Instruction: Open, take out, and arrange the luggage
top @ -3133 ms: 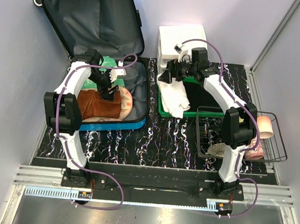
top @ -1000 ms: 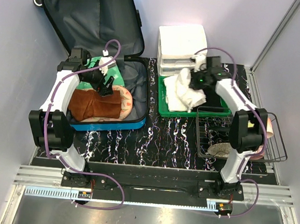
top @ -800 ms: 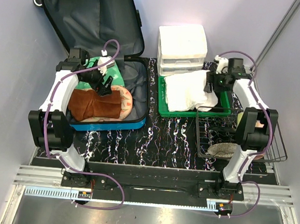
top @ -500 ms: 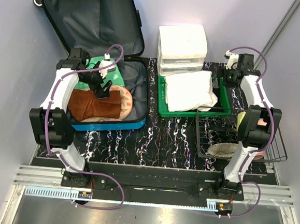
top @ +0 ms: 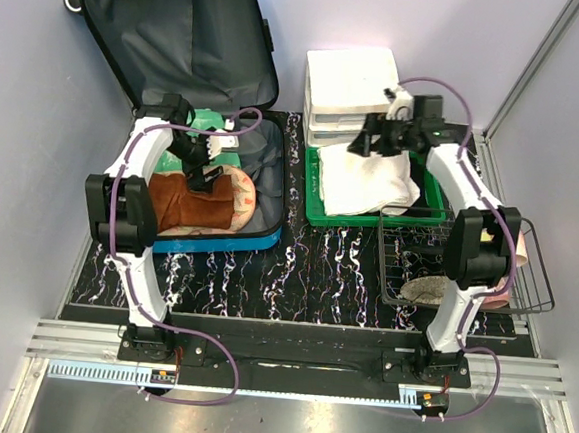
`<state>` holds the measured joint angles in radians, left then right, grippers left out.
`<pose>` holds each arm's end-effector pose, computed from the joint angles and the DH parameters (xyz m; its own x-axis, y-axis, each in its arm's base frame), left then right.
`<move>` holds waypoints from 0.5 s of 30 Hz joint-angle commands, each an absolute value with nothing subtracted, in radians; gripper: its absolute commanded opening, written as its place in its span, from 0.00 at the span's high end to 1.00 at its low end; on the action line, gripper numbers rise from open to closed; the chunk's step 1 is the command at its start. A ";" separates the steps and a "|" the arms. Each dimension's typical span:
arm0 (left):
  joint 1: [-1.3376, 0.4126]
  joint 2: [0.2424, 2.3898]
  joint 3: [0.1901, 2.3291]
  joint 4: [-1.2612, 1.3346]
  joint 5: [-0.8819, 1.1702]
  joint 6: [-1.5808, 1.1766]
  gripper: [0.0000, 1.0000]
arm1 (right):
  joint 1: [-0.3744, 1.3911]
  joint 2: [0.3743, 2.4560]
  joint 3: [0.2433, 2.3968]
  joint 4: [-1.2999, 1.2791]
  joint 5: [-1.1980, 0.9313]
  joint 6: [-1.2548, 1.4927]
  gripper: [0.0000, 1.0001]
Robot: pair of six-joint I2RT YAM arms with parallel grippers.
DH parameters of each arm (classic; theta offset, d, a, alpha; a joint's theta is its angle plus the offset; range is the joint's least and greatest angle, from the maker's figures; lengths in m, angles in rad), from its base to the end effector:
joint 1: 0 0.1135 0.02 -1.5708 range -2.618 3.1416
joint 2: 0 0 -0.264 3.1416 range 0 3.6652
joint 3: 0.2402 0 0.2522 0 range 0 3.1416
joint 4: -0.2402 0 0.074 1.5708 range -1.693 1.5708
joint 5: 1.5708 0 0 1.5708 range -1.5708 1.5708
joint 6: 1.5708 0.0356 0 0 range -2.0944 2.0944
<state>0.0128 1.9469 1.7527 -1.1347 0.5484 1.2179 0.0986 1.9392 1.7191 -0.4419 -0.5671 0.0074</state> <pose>0.3941 -0.0135 0.2693 -0.2286 0.7979 -0.5578 0.9504 0.3071 0.0499 0.4452 0.0633 0.3009 -0.6154 -0.0546 -0.7863 -0.5001 0.7981 0.3360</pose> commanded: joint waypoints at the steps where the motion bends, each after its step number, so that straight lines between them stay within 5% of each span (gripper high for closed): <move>1: 0.014 1.993 1.833 -1.144 0.535 1.285 0.01 | 0.208 1.874 1.677 -0.278 -0.736 0.127 0.11; 5: 0.005 1.996 1.809 -1.149 0.532 1.316 0.08 | 0.288 1.905 1.646 -0.167 -0.790 0.179 0.11; 10: 0.003 1.921 1.749 -1.167 0.571 1.331 0.53 | 0.386 1.976 1.669 -0.040 -0.782 0.216 0.11; 15: 0.005 1.813 1.675 -1.167 0.610 1.325 0.74 | 0.483 2.071 1.715 0.083 -0.778 0.233 0.05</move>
